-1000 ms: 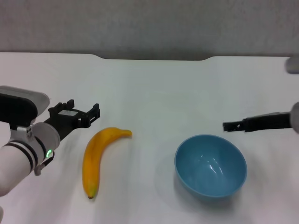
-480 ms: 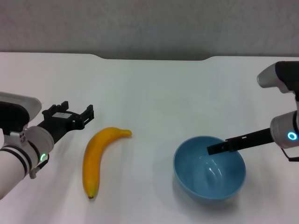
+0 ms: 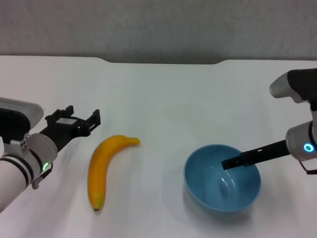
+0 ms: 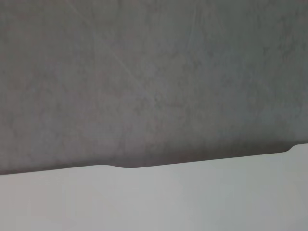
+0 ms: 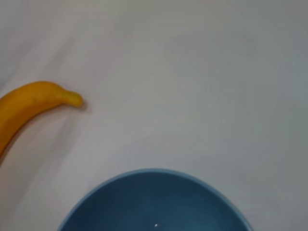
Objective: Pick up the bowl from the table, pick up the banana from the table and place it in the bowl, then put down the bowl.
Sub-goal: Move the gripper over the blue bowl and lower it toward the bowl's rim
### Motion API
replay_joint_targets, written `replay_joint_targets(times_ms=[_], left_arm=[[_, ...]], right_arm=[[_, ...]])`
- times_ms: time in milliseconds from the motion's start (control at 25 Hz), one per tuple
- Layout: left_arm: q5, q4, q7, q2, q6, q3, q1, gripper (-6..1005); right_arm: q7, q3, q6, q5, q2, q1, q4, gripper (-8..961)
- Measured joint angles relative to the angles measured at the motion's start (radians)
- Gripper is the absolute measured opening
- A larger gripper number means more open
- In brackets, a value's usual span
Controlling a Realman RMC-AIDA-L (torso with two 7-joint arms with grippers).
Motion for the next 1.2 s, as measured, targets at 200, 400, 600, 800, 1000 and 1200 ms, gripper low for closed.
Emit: replay_joint_targets(times_ms=[200,400,600,800,1000,1200], left_arm=[[-0.001,0.01,-0.004,0.0,-0.013,-0.009,0.001,774],[-0.001,0.01,-0.006,-0.001,-0.013,-0.01,0.001,774],[-0.001,0.015,-0.006,-0.001,-0.02,-0.011,0.006,774],[-0.003,0.038,-0.01,-0.002,-0.037,-0.012,0.003,775],[-0.004,0.04,-0.01,-0.002,-0.038,-0.012,0.003,775],[-0.004,0.051,-0.01,-0.003,-0.039,-0.012,0.0,775]], right_arm=[[0.0,-0.002,-0.001,0.0,0.001,0.041,0.077,876],[-0.005,-0.002,-0.011,-0.006,0.001,0.063,0.128,875],[-0.006,-0.003,-0.017,-0.008,0.002,0.064,0.135,875],[-0.001,-0.004,-0.017,-0.047,0.002,0.066,0.127,784],[-0.004,-0.004,-0.022,-0.057,0.002,0.068,0.117,599],[-0.008,-0.004,-0.038,-0.058,0.002,0.066,0.117,401]])
